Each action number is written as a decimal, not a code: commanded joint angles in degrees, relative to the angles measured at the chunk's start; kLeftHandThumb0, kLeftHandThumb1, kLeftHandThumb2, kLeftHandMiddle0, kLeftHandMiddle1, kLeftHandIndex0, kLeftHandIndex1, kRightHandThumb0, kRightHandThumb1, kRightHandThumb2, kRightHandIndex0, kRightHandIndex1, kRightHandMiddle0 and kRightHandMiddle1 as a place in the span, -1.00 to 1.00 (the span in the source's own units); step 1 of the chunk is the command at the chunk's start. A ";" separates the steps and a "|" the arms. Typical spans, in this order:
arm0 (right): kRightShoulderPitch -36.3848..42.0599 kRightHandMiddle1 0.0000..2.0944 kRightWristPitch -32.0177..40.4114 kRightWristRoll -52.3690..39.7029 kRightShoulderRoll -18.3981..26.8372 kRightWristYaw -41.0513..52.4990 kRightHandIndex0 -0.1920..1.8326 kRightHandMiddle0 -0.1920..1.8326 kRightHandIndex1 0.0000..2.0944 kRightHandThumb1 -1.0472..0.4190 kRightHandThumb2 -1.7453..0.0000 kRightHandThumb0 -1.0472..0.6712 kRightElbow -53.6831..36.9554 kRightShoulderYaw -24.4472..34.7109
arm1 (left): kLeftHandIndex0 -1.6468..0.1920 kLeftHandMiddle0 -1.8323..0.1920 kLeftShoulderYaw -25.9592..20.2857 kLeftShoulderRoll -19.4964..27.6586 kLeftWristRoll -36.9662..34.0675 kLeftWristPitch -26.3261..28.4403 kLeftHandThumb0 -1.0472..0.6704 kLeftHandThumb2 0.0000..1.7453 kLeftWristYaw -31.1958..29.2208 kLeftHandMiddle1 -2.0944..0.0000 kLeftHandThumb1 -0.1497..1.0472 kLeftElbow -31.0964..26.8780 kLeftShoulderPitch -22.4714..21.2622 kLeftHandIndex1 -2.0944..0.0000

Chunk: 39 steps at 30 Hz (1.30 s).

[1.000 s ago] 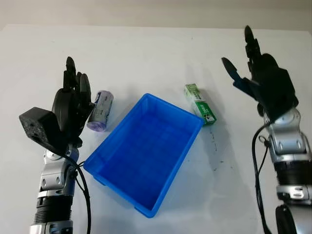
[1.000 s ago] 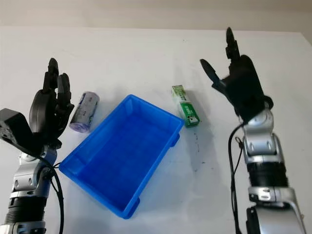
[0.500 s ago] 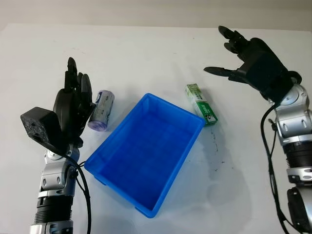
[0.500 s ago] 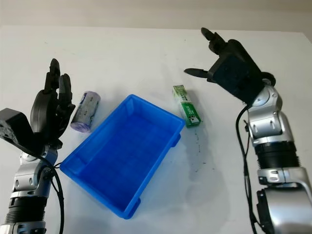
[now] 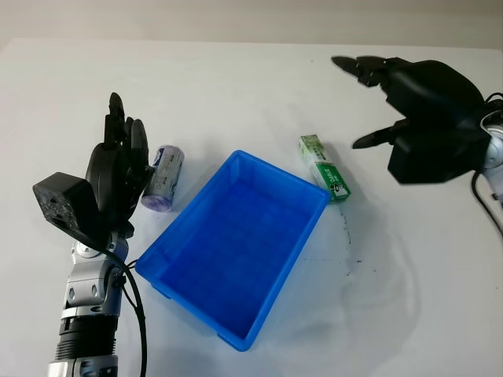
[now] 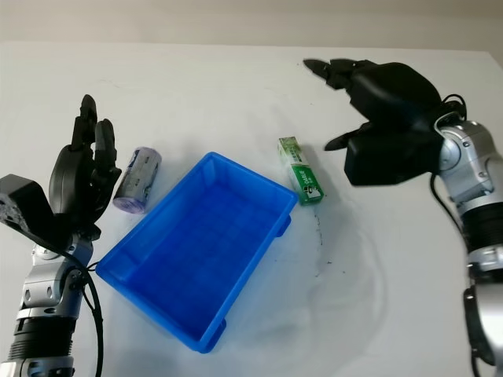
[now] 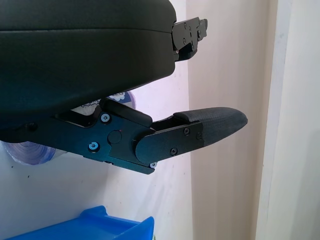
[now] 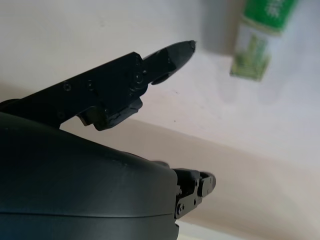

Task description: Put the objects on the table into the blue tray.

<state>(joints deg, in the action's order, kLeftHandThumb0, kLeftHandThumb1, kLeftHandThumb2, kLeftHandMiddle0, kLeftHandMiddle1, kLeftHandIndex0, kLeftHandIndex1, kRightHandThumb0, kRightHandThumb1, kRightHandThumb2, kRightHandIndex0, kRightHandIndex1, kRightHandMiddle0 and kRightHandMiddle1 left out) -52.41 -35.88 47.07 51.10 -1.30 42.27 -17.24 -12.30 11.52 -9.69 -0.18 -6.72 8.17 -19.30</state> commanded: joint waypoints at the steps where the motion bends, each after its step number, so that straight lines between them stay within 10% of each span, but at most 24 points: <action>1: -2.71 -0.91 -2.55 3.78 2.03 -4.09 -0.59 -0.63 -0.87 -0.67 0.94 -0.12 1.80 -2.39 | 1.00 1.00 -0.12 0.31 -0.33 0.07 -0.64 -0.28 -0.39 1.00 1.00 0.07 -0.02 1.00; 24: -16.50 -0.84 -9.16 29.41 1.85 -44.03 -0.40 -0.47 -0.82 -0.71 0.93 -0.11 17.61 -24.60 | 1.00 1.00 0.69 -0.18 0.34 0.49 -0.64 -0.27 -0.30 1.00 1.00 1.53 -0.90 1.00; 39: -17.15 -0.76 -10.74 31.63 -0.03 -52.34 -0.31 -0.42 -0.77 -0.75 0.94 0.02 20.34 -32.06 | 1.00 1.00 0.93 -0.19 0.41 0.88 -0.65 -0.27 0.01 1.00 1.00 1.61 -0.90 1.00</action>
<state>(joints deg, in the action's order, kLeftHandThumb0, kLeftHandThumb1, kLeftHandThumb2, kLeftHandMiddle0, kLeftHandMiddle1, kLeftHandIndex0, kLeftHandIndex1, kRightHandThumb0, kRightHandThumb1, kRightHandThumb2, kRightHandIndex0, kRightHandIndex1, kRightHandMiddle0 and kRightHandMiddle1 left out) -68.85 -46.21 78.37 51.02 -52.89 62.47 -48.76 -11.53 11.47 -9.28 0.54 -6.81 9.76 -19.65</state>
